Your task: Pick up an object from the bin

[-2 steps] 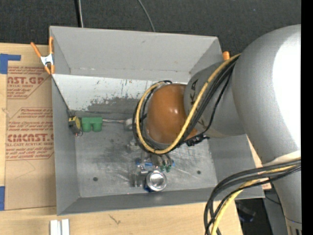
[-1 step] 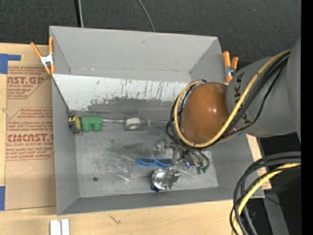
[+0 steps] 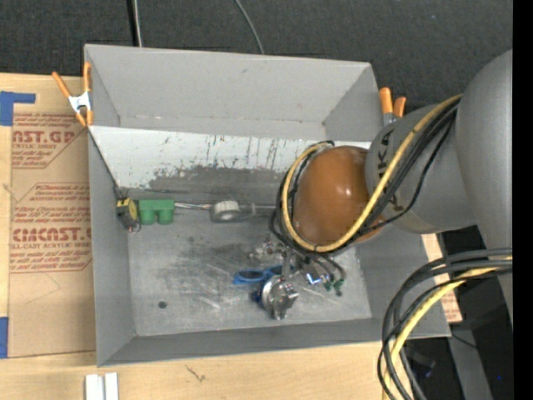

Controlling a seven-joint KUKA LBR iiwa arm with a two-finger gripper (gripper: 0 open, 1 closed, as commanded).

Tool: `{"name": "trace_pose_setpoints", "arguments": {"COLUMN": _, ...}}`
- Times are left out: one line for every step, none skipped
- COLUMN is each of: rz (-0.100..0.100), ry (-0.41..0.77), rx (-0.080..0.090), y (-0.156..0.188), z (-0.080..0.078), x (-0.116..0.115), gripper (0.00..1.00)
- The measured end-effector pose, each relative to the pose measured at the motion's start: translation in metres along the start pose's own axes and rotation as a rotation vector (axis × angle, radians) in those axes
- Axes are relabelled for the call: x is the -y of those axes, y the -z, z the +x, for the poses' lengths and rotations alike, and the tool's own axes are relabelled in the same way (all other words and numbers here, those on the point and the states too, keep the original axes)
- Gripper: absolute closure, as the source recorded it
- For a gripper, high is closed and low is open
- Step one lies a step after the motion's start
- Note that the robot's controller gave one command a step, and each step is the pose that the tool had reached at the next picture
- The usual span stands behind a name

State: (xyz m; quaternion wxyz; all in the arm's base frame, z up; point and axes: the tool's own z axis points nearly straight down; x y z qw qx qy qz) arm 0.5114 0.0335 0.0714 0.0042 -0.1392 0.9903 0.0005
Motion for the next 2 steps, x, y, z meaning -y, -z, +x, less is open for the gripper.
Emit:
{"name": "trace_pose_setpoints", "arguments": {"rz": 0.000, "ry": -0.001, "rx": 0.002, "y": 0.003, "z": -0.001, "x": 0.000, "gripper": 1.00}}
{"name": "trace_pose_setpoints", "arguments": {"rz": 0.003, "ry": 0.104, "rx": 0.000, "y": 0.142, "z": 0.000, "x": 0.037, "gripper": 1.00}}
